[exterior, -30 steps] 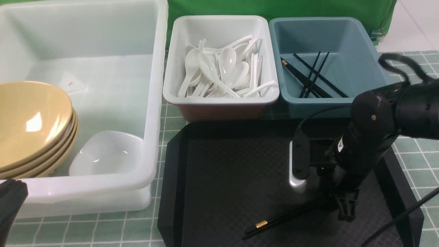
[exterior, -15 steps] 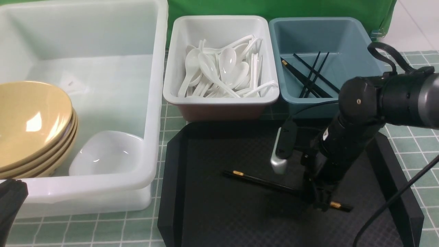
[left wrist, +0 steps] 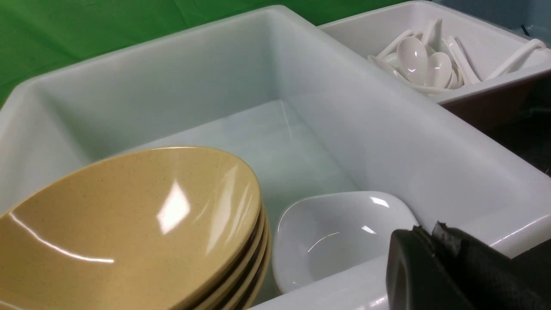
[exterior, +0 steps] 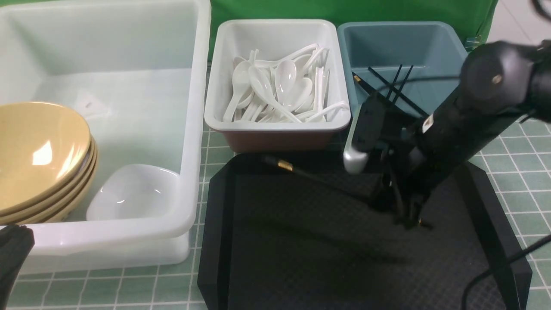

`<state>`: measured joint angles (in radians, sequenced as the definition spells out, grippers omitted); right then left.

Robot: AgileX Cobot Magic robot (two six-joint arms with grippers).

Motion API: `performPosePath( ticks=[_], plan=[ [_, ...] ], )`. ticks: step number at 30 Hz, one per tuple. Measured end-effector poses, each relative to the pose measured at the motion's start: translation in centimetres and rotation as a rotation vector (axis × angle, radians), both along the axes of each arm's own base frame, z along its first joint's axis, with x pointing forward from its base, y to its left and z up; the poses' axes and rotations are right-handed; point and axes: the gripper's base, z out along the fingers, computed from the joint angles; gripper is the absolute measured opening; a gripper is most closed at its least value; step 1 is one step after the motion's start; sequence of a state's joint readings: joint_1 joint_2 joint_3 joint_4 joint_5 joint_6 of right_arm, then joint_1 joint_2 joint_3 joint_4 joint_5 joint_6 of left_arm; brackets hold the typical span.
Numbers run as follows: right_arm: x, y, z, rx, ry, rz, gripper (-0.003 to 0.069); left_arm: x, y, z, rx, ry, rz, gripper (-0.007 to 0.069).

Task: On blue table put chopsticks spoon bowls plates into blue grey white boxes.
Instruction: 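Grasp the chopsticks with the right gripper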

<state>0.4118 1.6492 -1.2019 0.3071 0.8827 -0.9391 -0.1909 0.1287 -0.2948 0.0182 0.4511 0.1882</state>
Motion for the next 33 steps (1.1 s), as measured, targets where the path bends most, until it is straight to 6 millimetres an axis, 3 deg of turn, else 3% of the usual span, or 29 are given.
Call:
performPosePath(
  ticks=[4, 7, 9, 13, 16, 20, 25, 29, 33],
  plan=[
    [2.5, -1.9, 4.9, 0.145, -0.345, -0.16, 0.0045, 0.0, 0.0, 0.0, 0.0, 0.0, 0.0, 0.0004],
    [4.4, -3.1, 6.5, 0.199, -0.514, -0.258, 0.0044, 0.0, 0.0, 0.0, 0.0, 0.0, 0.0, 0.0004],
    [5.4, -3.8, 6.5, 0.207, -0.531, -0.302, 0.0044, 0.0, 0.0, 0.0, 0.0, 0.0, 0.0, 0.0004],
    [5.4, -3.7, 4.7, 0.164, -0.377, -0.271, 0.0044, 0.0, 0.0, 0.0, 0.0, -0.001, 0.0, 0.0004],
    [4.4, -2.8, 1.4, 0.09, -0.108, -0.188, 0.0044, 0.0, 0.0, 0.0, 0.0, -0.002, 0.0, 0.0004],
    [4.6, -1.9, -1.5, 0.014, -0.015, -0.134, 0.0062, 0.0, 0.0, 0.0, 0.0, -0.002, 0.0, 0.0004],
    [6.3, -2.1, -5.1, -0.085, -0.027, -0.162, 0.0224, 0.0, 0.0, 0.0, 0.0, -0.001, 0.0, 0.0004],
    [7.2, -2.1, -5.7, -0.075, -0.077, -0.216, 0.0381, 0.0, 0.0, 0.0, 0.0, -0.001, 0.0, 0.0004],
    [7.6, -2.0, -6.5, -0.075, -0.078, -0.223, 0.0432, 0.0, 0.0, 0.0, 0.0, -0.001, 0.0, 0.0004]
  ],
)
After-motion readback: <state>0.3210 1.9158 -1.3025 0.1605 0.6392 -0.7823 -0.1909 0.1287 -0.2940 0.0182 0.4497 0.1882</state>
